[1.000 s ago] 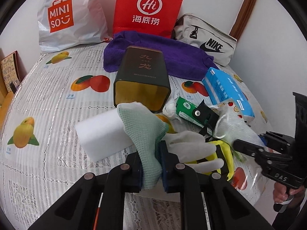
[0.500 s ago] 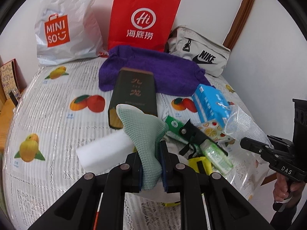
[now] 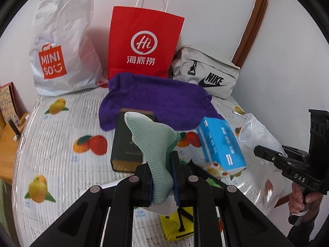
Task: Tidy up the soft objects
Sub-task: 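Carry the green cloth with the left tool while the right tool carries the mesh bag to the purple towel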
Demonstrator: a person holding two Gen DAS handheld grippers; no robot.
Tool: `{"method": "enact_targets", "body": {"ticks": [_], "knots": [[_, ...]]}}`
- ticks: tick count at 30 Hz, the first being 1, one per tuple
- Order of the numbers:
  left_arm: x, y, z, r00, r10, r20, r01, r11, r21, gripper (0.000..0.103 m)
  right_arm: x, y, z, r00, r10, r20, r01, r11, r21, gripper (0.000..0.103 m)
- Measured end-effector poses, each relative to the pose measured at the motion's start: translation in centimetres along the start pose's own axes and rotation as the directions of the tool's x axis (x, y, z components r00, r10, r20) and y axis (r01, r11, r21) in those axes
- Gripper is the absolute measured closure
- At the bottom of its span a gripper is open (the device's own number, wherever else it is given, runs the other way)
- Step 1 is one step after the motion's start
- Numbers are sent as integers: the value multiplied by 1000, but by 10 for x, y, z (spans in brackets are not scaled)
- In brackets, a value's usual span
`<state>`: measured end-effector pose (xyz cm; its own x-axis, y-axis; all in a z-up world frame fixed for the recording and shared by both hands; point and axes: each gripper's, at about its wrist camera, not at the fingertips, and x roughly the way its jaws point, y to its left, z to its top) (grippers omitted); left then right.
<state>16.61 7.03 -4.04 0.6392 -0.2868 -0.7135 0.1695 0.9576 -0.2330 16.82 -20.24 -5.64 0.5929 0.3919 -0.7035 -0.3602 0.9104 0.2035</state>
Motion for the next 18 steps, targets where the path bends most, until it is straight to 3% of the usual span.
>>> {"method": "enact_targets", "body": {"ticks": [11,18], "knots": [[10,-1,56,999,32,38,-33,999,24,89,17,-36,50,996,-85,33,84,996,24,85],[30,-6,97,999,6,48,-8,999,44,89,39,-63,83,992,-118,41,116,993,38,85]]}}
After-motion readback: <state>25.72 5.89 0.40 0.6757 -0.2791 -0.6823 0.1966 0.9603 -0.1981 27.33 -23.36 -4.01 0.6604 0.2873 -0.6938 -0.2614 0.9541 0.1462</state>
